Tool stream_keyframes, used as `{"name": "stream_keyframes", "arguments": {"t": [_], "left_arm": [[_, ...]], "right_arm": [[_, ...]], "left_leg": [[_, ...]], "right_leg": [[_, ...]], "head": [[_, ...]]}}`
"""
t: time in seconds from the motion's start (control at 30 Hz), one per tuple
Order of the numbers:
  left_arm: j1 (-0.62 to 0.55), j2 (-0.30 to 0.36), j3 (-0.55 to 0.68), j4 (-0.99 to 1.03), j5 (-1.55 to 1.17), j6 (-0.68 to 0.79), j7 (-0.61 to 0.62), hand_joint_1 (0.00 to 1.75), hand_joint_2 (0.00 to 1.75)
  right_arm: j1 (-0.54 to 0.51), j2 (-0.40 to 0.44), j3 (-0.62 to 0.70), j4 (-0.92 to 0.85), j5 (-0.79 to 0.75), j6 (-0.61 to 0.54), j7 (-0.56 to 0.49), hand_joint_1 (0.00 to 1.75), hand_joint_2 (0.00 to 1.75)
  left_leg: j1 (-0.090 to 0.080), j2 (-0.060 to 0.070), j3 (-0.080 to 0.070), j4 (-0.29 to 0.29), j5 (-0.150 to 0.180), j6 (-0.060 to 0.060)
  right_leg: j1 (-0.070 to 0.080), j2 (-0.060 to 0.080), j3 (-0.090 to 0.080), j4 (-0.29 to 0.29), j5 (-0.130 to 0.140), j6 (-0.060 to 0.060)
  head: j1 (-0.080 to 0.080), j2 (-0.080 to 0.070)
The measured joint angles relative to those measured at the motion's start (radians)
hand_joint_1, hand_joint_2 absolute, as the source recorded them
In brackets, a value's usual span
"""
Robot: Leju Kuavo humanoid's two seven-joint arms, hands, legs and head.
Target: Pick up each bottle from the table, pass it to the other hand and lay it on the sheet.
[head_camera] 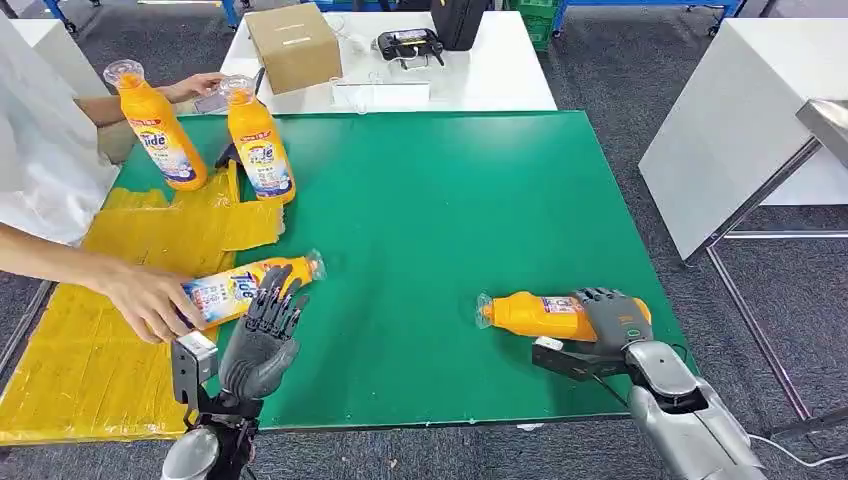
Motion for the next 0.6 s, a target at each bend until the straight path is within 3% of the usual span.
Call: {"name": "stream_keyframes", "arguments": {"t": [0.3,0.6], "left_arm": [[0.003,0.000,0.000,0.004,0.003,0.005,0.006,0.00,1.75],[0.013,0.000,-0.025,-0.017,-0.045,0.021,0.033,0.00,1.75]], "right_arm": [[-0.010,0.021,-0.004,-0.010,-0.091,-0.057,-0.018,1.75,1.75],[0.050,0.158,-0.075,-0.213,-0.275,-0.210,-0.094,1.75,1.75]], "left_leg": [[0.000,0.000,0.001,0.000,0.001,0.001],[0.002,-0.002,-0.003,0.000,0.003,0.000]], "right_leg": [[0.000,0.000,0.012,0.000,0.003,0.001],[0.001,-0.003,0.009,0.001,0.002,0.001]], "head": [[0.000,0.000],[0.000,0.000]]}}
